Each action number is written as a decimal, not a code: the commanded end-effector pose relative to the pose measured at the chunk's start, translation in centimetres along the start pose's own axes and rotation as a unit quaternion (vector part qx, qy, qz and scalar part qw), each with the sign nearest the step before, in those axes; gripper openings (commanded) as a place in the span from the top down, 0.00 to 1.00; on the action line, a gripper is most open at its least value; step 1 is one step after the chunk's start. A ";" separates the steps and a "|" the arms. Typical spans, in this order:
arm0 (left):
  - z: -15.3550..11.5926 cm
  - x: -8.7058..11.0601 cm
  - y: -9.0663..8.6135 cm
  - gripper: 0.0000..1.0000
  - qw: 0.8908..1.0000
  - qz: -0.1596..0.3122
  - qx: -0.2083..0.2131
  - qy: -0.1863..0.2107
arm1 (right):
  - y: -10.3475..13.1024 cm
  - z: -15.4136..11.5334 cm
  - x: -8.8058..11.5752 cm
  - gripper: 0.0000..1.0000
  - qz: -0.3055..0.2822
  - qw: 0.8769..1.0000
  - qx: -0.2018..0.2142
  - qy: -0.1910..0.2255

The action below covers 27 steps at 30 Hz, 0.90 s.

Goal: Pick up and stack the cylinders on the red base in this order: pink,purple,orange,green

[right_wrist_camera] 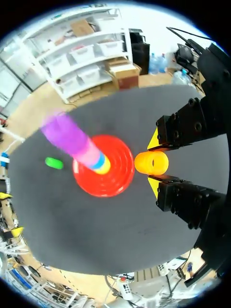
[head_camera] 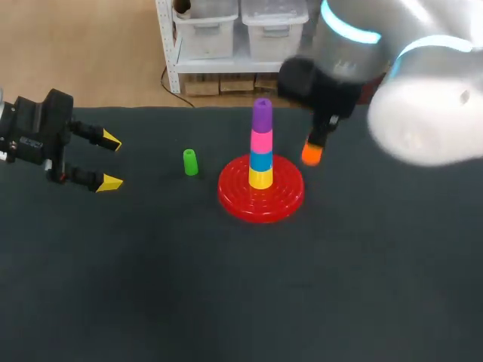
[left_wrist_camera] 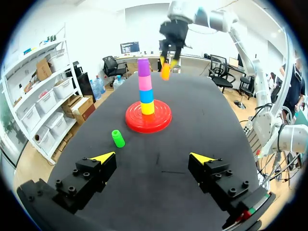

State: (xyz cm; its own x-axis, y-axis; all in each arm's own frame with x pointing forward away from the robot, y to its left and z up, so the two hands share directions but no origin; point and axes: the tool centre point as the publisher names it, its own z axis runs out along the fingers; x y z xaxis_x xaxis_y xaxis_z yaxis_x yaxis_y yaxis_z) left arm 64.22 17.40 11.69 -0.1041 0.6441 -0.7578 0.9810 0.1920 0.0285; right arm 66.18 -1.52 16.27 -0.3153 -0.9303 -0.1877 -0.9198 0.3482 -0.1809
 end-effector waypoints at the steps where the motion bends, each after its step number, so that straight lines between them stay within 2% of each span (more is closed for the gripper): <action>1: 0.0 0.1 0.1 0.00 1.000 0.001 0.001 -0.001 | -2.7 -5.2 -1.7 1.00 -0.027 1.000 -0.015 0.004; 11: 0.0 0.1 0.1 0.00 1.000 0.001 0.001 -0.001 | -4.1 -6.5 -6.2 1.00 -0.111 0.991 -0.060 0.035; 20: 0.0 0.1 0.1 0.00 1.000 0.001 0.001 -0.001 | -3.7 -5.8 -8.6 1.00 -0.157 0.984 -0.068 0.051; 27: 0.0 0.1 0.1 0.00 1.000 0.001 0.001 -0.001 | -3.9 -6.0 -9.7 1.00 -0.170 0.982 -0.068 0.054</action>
State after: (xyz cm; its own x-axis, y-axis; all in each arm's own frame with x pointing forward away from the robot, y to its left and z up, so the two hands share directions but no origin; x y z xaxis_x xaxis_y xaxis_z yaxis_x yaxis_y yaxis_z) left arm 64.22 17.40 11.69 -0.1041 0.6441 -0.7579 0.9810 0.1920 0.0285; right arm 71.04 4.99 24.30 -0.0012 -0.9990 -0.0450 -0.9937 0.0062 -0.1119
